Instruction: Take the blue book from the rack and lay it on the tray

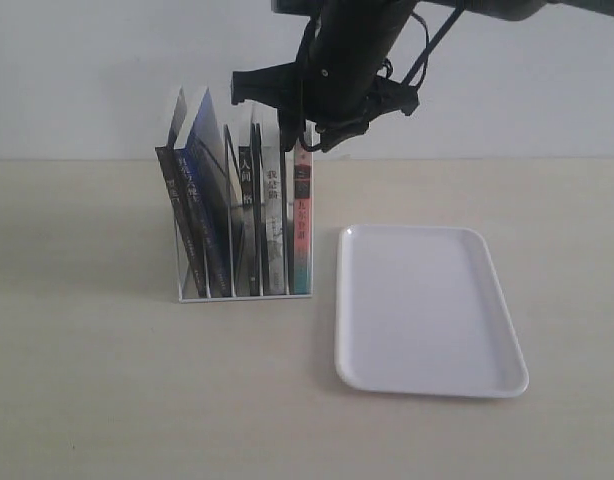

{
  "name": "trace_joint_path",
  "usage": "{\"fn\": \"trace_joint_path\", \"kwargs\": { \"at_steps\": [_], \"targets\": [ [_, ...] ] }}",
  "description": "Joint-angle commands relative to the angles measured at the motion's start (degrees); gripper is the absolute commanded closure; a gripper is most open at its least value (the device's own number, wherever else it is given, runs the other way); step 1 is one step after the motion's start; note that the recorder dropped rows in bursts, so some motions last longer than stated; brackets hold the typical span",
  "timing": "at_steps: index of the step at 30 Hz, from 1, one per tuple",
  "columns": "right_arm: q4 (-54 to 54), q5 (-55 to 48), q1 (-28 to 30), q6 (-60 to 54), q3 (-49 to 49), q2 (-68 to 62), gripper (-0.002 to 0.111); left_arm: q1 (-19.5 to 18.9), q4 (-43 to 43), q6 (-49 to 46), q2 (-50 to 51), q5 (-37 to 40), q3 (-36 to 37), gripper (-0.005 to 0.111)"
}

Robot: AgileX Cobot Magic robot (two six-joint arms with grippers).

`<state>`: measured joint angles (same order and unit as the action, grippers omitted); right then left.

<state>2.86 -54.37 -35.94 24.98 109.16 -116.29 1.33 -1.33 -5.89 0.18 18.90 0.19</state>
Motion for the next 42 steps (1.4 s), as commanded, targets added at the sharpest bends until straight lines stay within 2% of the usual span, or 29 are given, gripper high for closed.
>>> {"fn": "trace_joint_path", "kwargs": {
  "at_steps": [1, 7, 14, 16, 42],
  "targets": [
    [0.4, -0.7, 0.1, 1.2, 0.3, -0.9, 0.068, -0.1, -0.1, -0.1, -0.2, -0.9, -0.2, 0.102],
    [0.4, -1.1, 0.1, 1.9, 0.3, -1.1, 0.069, -0.1, -0.1, -0.1, -0.2, -0.9, -0.2, 0.102],
    [0.6, -1.5, 0.1, 1.9, 0.3, -1.1, 0.103, -0.1, -0.1, -0.1, -0.2, -0.9, -0.2, 0.102],
    [1.0, -1.5, 0.1, 1.9, 0.3, -1.1, 0.109, -0.1, -0.1, -0.1, -0.2, -0.9, -0.2, 0.102],
    [2.8, -1.3, 0.1, 1.5, 0.3, -0.1, 0.108, -0.1, -0.1, -0.1, -0.2, -0.9, -0.2, 0.102]
  ]
}}
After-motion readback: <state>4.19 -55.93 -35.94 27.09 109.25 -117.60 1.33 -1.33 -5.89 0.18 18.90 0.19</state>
